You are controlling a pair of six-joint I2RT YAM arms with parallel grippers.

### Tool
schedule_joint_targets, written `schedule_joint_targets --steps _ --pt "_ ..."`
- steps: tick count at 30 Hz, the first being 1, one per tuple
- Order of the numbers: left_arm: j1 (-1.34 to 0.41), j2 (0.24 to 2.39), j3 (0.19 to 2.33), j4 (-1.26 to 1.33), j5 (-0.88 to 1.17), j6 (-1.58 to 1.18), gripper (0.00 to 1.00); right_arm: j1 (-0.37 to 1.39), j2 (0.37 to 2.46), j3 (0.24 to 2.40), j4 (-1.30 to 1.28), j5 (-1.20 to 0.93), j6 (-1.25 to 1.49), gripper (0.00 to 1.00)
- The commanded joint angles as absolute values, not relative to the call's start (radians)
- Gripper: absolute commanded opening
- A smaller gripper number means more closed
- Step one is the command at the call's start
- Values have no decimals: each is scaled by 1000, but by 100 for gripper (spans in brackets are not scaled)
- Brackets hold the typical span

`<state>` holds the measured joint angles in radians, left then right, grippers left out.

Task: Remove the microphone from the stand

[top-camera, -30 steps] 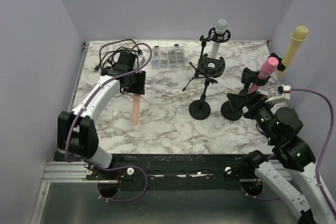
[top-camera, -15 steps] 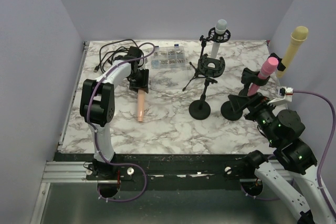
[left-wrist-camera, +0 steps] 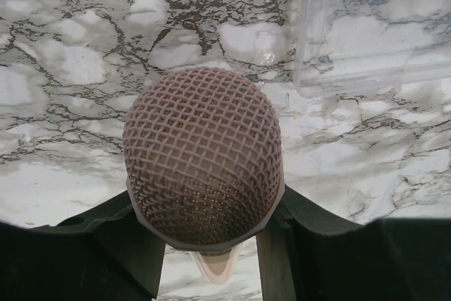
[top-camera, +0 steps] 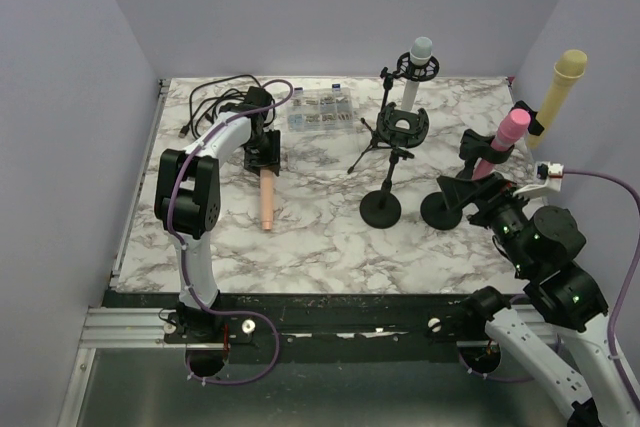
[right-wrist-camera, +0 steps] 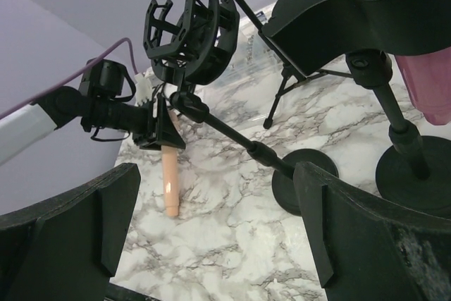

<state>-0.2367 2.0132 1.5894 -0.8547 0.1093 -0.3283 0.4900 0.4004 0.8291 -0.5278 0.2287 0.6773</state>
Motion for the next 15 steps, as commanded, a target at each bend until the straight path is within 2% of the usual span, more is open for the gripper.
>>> schedule_joint_targets --steps 1,3,5,15 --pt "-235 2001 1582 -850 77 -353 33 495 427 848 -507 244 656 100" --pt "-235 2001 1582 -849 75 -353 40 495 449 866 -510 225 663 100" --pt "-235 2006 1591 -855 81 -345 52 494 462 870 -515 210 667 100" --pt "-235 1989 1564 -826 78 -344 57 494 410 840 -529 222 692 100"
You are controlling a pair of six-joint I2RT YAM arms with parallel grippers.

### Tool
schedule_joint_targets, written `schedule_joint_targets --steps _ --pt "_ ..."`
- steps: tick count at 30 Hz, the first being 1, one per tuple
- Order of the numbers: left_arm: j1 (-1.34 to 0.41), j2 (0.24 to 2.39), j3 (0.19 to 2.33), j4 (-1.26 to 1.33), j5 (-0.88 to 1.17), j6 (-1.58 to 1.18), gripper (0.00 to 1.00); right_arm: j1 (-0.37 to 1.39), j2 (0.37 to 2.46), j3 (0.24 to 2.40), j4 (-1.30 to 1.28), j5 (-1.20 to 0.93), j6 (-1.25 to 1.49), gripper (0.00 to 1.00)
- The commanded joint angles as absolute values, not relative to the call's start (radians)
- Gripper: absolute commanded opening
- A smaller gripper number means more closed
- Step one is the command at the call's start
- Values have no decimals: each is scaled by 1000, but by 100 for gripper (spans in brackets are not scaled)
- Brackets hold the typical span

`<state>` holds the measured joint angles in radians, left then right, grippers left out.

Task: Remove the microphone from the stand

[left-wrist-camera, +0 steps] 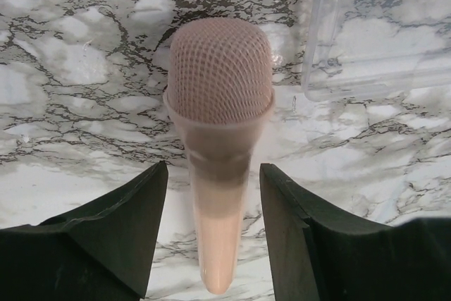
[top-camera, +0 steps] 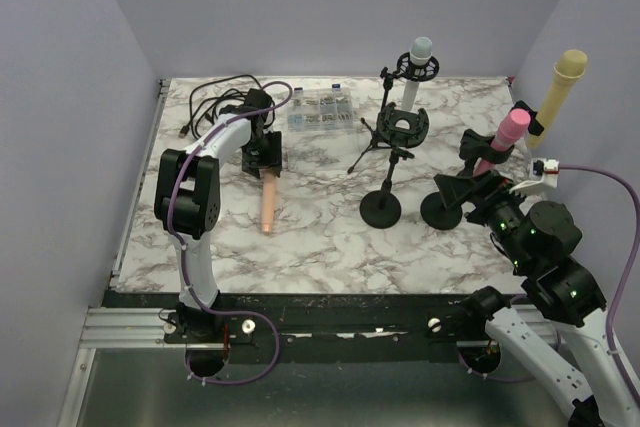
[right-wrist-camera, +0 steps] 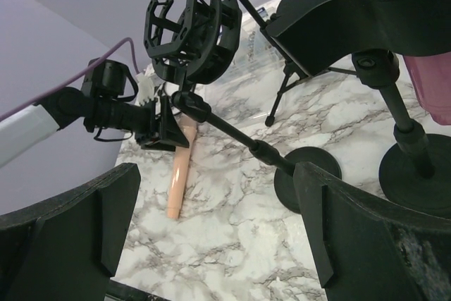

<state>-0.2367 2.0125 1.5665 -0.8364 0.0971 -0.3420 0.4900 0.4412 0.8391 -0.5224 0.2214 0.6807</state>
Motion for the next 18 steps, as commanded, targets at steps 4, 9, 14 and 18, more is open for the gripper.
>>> schedule_joint_targets --steps 4,9,14,18 --pt "-235 1999 1580 -839 76 -345 59 495 413 860 -558 225 687 100" --pt "-241 1967 1562 -831 50 -323 61 493 408 854 -543 232 684 100" --pt "-244 1850 1518 -775 68 -319 61 494 428 854 -534 210 636 100" --pt "-244 1689 1419 -691 138 -325 63 494 434 841 -537 191 631 100"
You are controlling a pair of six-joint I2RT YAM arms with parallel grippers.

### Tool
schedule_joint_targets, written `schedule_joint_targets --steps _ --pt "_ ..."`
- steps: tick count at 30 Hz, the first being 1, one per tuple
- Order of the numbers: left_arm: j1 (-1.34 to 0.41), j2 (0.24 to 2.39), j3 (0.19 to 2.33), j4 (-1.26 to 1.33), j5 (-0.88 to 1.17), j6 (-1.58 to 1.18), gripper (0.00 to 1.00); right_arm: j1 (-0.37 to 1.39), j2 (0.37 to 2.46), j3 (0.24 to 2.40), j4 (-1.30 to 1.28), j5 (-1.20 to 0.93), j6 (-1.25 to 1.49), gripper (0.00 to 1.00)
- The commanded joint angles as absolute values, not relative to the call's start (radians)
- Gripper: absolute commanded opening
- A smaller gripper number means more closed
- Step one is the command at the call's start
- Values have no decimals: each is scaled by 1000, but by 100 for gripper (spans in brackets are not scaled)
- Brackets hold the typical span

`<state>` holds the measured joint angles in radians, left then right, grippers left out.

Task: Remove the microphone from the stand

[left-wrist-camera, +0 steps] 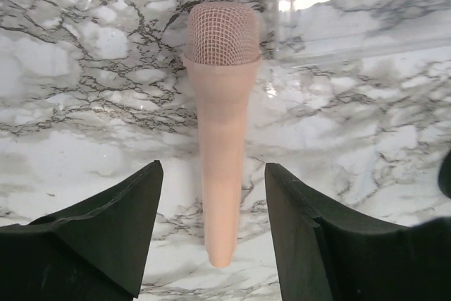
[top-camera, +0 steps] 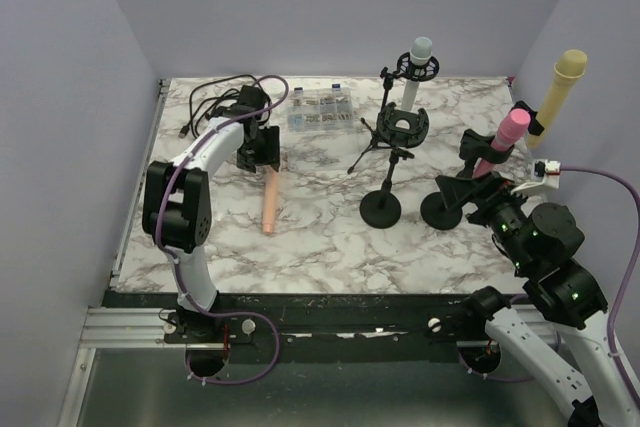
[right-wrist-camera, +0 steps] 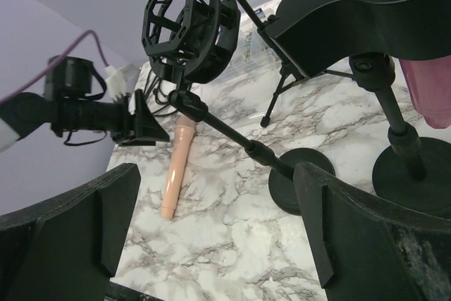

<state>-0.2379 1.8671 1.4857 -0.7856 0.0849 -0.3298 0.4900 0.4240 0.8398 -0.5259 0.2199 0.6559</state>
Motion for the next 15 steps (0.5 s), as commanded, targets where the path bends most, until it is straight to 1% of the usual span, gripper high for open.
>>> schedule_joint_targets --steps 1,3,7,9,11,15 --pt "-245 1653 1396 -666 160 -331 64 494 437 838 -536 181 628 100" --pt "-248 1576 1353 -624 219 -351 65 494 447 830 -527 155 623 100" --pt "-279 1440 1315 -550 408 -376 73 494 481 819 -504 119 627 100" --pt "-305 1365 1284 -473 522 -420 74 494 496 811 -483 99 632 100" --pt "-337 1298 1233 -349 615 -509 74 494 508 805 -466 90 635 100" --pt "-405 1247 1117 29 744 -772 74 493 524 805 -454 83 638 100"
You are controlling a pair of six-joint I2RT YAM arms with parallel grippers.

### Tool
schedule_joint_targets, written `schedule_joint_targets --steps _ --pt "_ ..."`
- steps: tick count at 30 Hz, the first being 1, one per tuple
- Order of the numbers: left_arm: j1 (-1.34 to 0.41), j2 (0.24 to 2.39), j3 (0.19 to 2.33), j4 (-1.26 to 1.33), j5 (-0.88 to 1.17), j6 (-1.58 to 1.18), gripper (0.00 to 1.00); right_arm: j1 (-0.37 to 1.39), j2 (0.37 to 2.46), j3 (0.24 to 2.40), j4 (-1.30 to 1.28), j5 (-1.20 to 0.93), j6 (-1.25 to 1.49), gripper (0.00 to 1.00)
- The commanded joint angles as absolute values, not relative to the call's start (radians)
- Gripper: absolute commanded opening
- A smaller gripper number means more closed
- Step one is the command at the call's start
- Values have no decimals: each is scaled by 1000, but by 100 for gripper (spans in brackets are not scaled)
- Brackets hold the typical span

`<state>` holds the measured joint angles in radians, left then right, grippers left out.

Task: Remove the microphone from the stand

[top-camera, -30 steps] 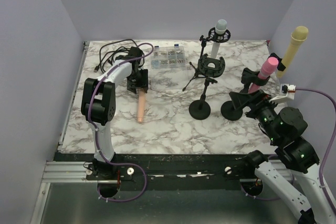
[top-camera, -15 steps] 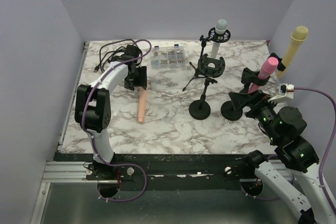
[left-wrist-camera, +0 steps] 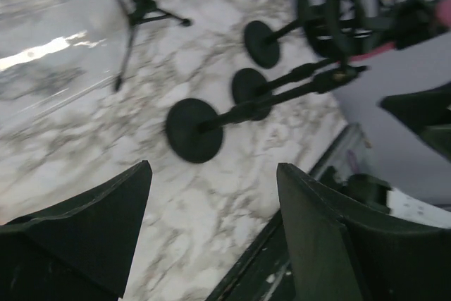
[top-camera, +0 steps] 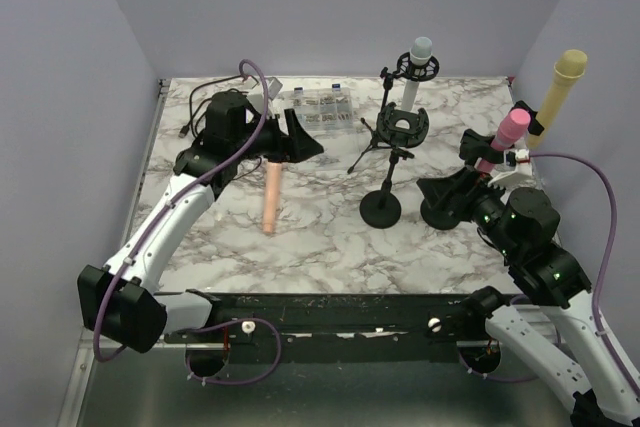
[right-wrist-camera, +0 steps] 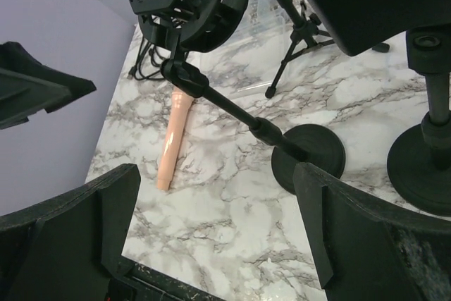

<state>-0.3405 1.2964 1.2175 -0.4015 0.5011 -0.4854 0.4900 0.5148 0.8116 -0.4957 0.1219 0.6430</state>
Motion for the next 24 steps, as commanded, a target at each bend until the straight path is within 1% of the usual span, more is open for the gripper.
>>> schedule_joint_targets --steps 1,4,9,13,16,20,24 --pt "-428 1252 1099 106 760 -824 74 494 524 805 -455 83 639 100" --pt "-490 1301 1076 311 749 -959 75 494 523 815 -465 85 639 100" --pt "-564 1442 1129 474 723 -1090 74 494 504 824 -484 98 646 100" --pt "-616 1561 1214 527 730 -1150 72 494 486 827 -499 114 648 100" --pt "-638 1616 1233 553 713 -1177 70 494 479 835 -510 122 645 100" --pt "-673 1654 1266 504 685 -1145 69 495 473 841 -520 132 639 100" --pt "-690 1678 1282 468 661 -1132 65 494 467 841 -523 139 635 100"
